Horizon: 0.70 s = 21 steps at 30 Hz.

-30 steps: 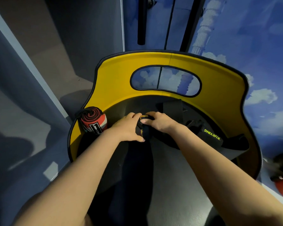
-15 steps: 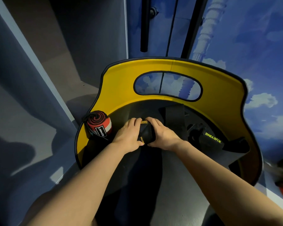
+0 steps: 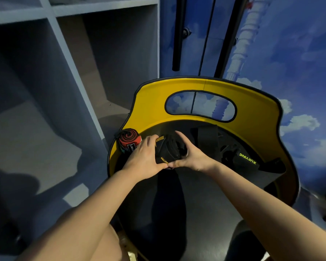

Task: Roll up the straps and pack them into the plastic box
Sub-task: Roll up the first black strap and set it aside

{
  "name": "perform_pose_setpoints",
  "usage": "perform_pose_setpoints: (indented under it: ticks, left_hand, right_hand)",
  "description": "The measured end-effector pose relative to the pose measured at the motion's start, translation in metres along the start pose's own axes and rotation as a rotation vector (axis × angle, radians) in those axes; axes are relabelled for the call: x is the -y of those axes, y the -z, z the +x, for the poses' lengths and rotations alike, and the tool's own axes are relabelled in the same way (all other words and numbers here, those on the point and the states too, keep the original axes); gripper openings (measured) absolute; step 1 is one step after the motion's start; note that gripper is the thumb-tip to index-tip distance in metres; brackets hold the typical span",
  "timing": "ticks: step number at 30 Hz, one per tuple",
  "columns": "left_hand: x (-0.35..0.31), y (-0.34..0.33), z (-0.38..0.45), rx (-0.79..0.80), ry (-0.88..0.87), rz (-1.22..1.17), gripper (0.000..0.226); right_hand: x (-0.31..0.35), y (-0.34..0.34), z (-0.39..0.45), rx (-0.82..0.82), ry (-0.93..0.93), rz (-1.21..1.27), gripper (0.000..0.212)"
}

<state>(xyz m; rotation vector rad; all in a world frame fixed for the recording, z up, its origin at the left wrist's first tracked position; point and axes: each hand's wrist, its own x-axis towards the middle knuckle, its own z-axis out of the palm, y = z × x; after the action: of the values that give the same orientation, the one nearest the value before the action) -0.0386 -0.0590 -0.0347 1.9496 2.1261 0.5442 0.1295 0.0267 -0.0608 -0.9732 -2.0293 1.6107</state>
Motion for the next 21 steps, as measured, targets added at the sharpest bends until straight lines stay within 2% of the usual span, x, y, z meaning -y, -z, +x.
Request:
perform_pose_setpoints:
  ticks: [5, 11, 15, 17, 21]
  left_hand:
    - [0.01, 0.012, -0.022, -0.014, 0.111, -0.162, 0.1]
    - [0.032, 0.015, -0.05, 0.009, 0.147, -0.339, 0.1]
    - [0.057, 0.021, -0.062, 0.236, 0.197, -0.315, 0.076]
    - [0.069, 0.025, -0.064, 0.344, 0.224, -0.298, 0.072]
    - [0.079, 0.033, -0.06, 0.332, 0.232, -0.212, 0.079]
  right_hand:
    - [0.02, -0.016, -0.003, 0.065, 0.012, 0.028, 0.073]
    - [0.029, -0.043, -0.001, 0.093, 0.018, -0.068, 0.08]
    - [0.025, -0.061, 0.004, 0.17, 0.011, -0.208, 0.079]
    - [0.024, -0.071, 0.009, 0.211, -0.001, -0.286, 0.079]
    - [0.028, -0.087, 0.027, 0.269, -0.001, -0.408, 0.079]
